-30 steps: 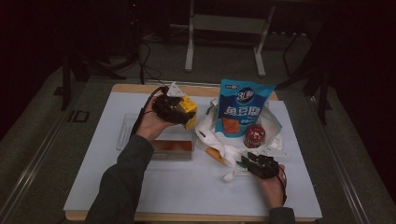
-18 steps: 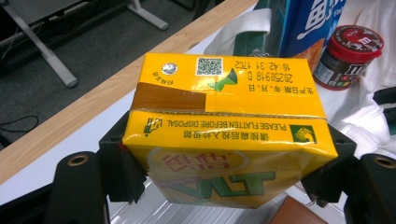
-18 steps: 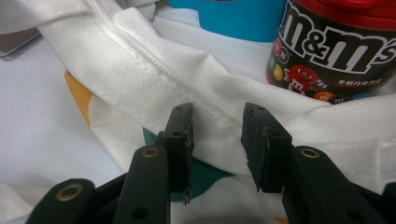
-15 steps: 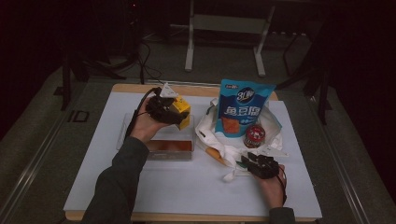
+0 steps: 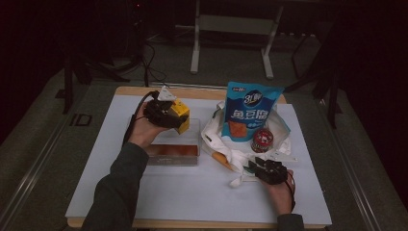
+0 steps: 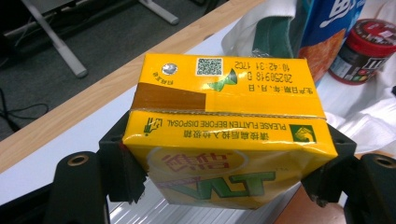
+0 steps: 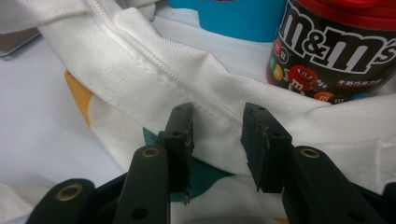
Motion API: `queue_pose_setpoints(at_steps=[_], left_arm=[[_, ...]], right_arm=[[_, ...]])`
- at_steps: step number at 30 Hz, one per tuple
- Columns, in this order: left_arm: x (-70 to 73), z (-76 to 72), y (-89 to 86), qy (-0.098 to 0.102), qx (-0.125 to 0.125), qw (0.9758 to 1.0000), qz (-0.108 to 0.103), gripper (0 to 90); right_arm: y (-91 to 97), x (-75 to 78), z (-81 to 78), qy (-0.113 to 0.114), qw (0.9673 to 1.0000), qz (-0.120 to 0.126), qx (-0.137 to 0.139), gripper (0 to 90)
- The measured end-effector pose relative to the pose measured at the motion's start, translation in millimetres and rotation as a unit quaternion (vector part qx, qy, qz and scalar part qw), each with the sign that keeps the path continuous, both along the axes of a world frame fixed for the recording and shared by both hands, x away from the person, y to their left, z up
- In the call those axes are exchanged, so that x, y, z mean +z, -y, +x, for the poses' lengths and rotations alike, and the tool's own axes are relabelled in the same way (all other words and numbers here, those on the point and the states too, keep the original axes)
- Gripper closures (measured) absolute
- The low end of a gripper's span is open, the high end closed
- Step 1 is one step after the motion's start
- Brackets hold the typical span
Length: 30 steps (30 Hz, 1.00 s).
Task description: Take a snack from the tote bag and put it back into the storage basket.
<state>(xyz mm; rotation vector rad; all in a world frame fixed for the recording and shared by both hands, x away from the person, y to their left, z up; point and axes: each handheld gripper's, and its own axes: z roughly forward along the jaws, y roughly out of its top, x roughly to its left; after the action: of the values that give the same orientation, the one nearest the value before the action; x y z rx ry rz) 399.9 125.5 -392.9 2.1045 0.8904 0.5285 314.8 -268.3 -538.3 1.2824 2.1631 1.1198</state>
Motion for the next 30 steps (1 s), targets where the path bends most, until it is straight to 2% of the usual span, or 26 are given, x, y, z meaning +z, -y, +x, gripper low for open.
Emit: queue_pose_setpoints(at_steps=[14,30], left_arm=[[-11.0,-3.4,-11.9,-0.007,0.017,0.9998,0.013,28.4],[-21.1,-6.0,-21.7,-0.018,0.03,0.9994,0.005,28.4]], right_arm=[[-0.1,0.0,-0.1,0.001,1.0,0.0,0.0,63.6],[0.1,0.0,-0.1,0.0,1.0,0.0,0.0,63.6]])
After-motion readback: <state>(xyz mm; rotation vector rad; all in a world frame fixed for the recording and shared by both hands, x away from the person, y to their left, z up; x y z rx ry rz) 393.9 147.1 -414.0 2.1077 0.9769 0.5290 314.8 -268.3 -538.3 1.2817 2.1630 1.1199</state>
